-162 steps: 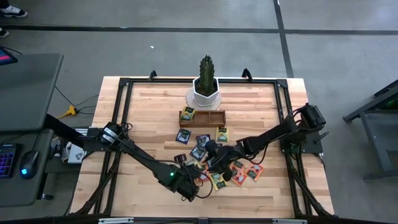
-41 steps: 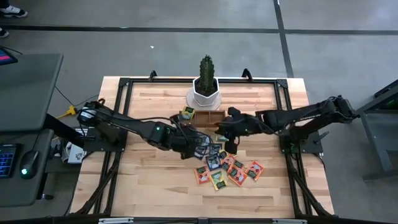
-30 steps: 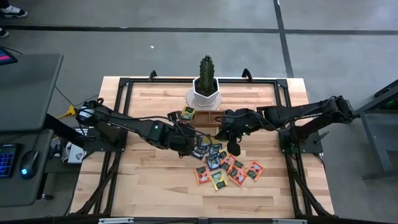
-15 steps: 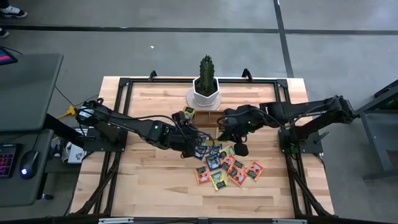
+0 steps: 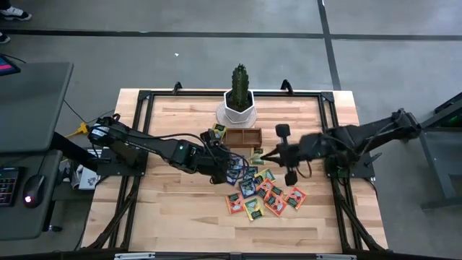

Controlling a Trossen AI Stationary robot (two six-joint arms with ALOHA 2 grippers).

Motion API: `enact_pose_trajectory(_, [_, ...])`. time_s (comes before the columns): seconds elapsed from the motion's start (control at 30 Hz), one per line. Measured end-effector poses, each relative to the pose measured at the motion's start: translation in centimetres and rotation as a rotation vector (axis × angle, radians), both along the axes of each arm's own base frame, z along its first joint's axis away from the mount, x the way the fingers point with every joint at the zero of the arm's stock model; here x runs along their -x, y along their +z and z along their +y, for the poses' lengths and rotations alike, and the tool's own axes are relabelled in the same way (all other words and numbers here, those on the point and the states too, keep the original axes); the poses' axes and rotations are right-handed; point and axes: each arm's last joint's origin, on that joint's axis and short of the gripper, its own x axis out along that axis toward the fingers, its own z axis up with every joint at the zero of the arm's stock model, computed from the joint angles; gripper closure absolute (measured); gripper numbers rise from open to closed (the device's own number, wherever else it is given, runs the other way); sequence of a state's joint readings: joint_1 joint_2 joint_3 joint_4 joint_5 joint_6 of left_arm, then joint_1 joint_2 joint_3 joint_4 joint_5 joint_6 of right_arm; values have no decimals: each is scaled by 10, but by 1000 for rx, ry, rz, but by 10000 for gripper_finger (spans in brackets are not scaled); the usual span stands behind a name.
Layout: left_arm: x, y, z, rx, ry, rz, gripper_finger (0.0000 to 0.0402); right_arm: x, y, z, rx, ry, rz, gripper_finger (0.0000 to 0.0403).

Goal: Pick & Place Tea
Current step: Put the yellow tea bag into the left section of the wooden organizer

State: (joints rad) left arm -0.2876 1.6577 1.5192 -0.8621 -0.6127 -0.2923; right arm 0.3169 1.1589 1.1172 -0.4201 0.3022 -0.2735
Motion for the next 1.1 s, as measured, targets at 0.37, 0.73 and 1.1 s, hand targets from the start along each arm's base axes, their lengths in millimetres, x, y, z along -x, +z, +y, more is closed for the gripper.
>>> enact_pose_trajectory(0.37, [-12, 6, 6, 116, -30, -98, 236, -17, -45, 54, 848, -105, 181, 403])
enact_pose_trajectory(0.73, [-25, 12, 24, 289, -98, -184, 236, -28, -81, 84, 1154, -109, 290, 403])
enact_pose_trajectory(1.1, [-40, 26, 41, 426, -215, -351, 236, -15, -79, 101, 1202, -119, 245, 403])
